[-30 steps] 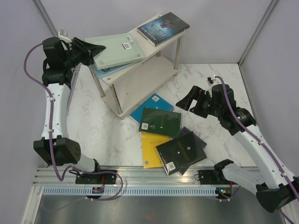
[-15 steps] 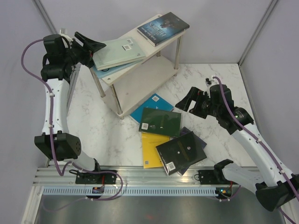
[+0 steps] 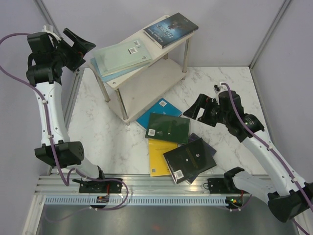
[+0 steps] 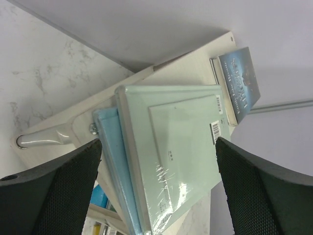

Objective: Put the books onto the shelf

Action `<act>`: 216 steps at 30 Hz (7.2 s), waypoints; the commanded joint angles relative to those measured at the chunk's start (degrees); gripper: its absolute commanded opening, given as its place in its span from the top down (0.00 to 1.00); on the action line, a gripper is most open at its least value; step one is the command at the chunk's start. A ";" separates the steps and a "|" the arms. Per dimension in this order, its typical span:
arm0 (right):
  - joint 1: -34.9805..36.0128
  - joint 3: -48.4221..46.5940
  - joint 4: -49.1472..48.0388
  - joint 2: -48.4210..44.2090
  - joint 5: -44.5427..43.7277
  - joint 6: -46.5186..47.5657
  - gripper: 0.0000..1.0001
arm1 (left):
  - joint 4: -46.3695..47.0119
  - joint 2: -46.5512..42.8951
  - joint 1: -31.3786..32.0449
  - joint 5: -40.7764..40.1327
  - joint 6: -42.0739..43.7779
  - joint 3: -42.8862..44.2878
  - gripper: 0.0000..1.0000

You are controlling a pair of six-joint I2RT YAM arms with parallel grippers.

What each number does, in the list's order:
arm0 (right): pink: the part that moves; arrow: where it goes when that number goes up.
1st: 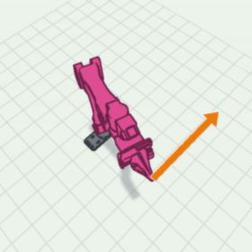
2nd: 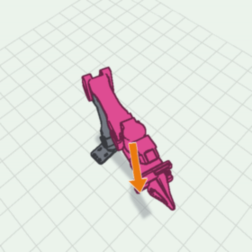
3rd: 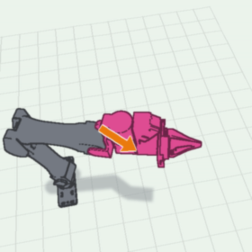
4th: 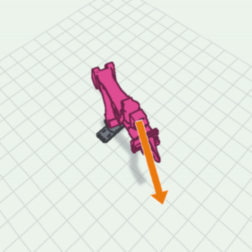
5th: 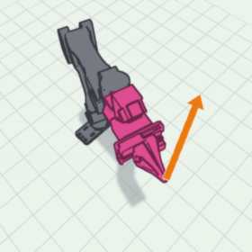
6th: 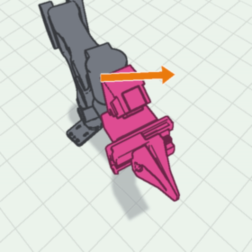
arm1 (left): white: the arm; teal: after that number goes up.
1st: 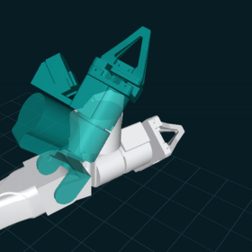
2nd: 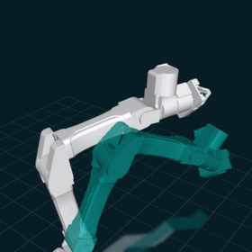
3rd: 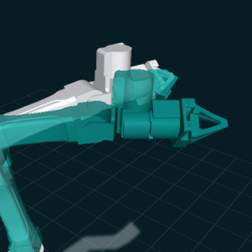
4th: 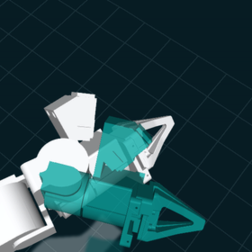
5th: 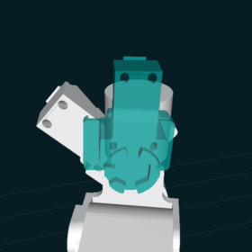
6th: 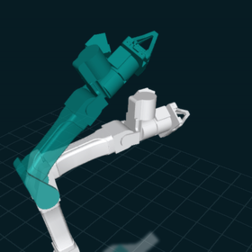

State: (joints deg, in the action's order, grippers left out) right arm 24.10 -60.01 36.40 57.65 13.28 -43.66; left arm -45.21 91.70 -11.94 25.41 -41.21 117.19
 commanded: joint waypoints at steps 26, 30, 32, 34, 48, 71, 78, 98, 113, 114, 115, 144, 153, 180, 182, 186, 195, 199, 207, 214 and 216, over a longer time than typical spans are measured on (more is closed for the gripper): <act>-4.23 6.57 -8.18 20.13 0.43 5.07 0.02 | -4.71 -32.98 25.47 -17.85 2.46 -45.72 0.01; -6.25 7.19 -13.98 24.87 2.36 4.20 0.02 | -4.80 -36.68 27.06 -17.24 1.22 -50.91 0.02; -6.61 7.45 -18.37 28.30 4.20 3.85 0.02 | -4.89 -38.43 27.32 -16.62 0.87 -53.02 0.02; -7.04 8.93 -23.45 31.45 7.00 2.27 0.02 | -4.97 -39.75 27.33 -15.66 0.87 -54.42 0.03; -8.98 23.79 -59.47 40.78 17.47 -12.23 0.07 | -7.96 -42.31 27.50 -14.16 2.63 -56.28 0.03; -9.24 20.98 -41.24 19.80 23.53 -10.82 1.00 | 0.54 -45.29 27.50 -3.37 1.75 -61.89 0.02; -9.24 17.83 -41.68 10.03 30.39 -20.23 1.00 | 8.73 -46.88 27.41 1.14 -2.20 -67.00 0.01; -6.70 15.10 -63.56 8.89 43.06 -43.62 1.00 | 22.26 -47.76 27.50 3.68 -6.77 -69.99 0.00; -0.28 14.22 -73.31 15.38 40.25 -48.01 1.00 | 33.87 -49.07 27.50 8.78 -13.37 -74.21 0.35; -0.28 14.13 -73.58 15.91 40.25 -48.01 1.00 | 33.79 -49.16 27.50 8.78 -13.54 -74.03 0.54; -0.28 13.96 -73.67 16.79 40.25 -47.75 1.00 | 33.79 -49.34 27.41 8.52 -13.81 -73.68 0.63; -0.56 30.04 -53.70 1.24 24.88 -47.03 0.02 | 31.76 -55.93 27.50 -10.29 -29.36 -70.34 0.98; 9.29 23.01 -59.77 4.22 14.24 -49.24 0.02 | 32.73 -56.28 27.50 -11.26 -32.26 -72.27 0.98; 20.55 6.66 -71.58 17.59 -0.18 -54.00 1.00 | 28.95 -58.74 27.50 -14.60 -35.35 -74.30 0.96; 19.50 6.31 -69.98 17.06 0.61 -53.11 1.00 | 28.43 -58.83 27.50 -14.25 -34.99 -74.21 0.89; 17.30 5.17 -63.85 14.43 1.58 -49.87 1.00 | 27.11 -58.13 27.59 -12.06 -33.24 -73.86 0.67; 16.68 -0.55 -55.04 13.46 3.78 -45.02 0.37 | 22.98 -59.36 27.50 -17.94 -33.50 -72.54 0.98; 16.95 0.24 -55.12 12.40 2.54 -46.07 0.27 | 22.10 -59.36 27.59 -19.60 -34.02 -71.75 0.98; 20.55 1.48 -57.58 11.87 -0.62 -49.76 0.52 | 20.25 -59.27 27.50 -22.42 -35.69 -71.22 0.98; 24.94 -0.90 -53.28 11.97 -2.99 -51.96 0.41 | 16.74 -58.83 27.50 -24.97 -34.90 -68.68 0.98; 25.38 -1.34 -51.35 11.26 -3.44 -52.32 0.32 | 15.60 -58.57 27.50 -25.23 -34.81 -68.23 0.98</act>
State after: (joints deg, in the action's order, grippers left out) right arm 47.86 -56.69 -11.64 72.44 10.22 -93.58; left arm -23.16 32.08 15.84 5.34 -79.31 47.03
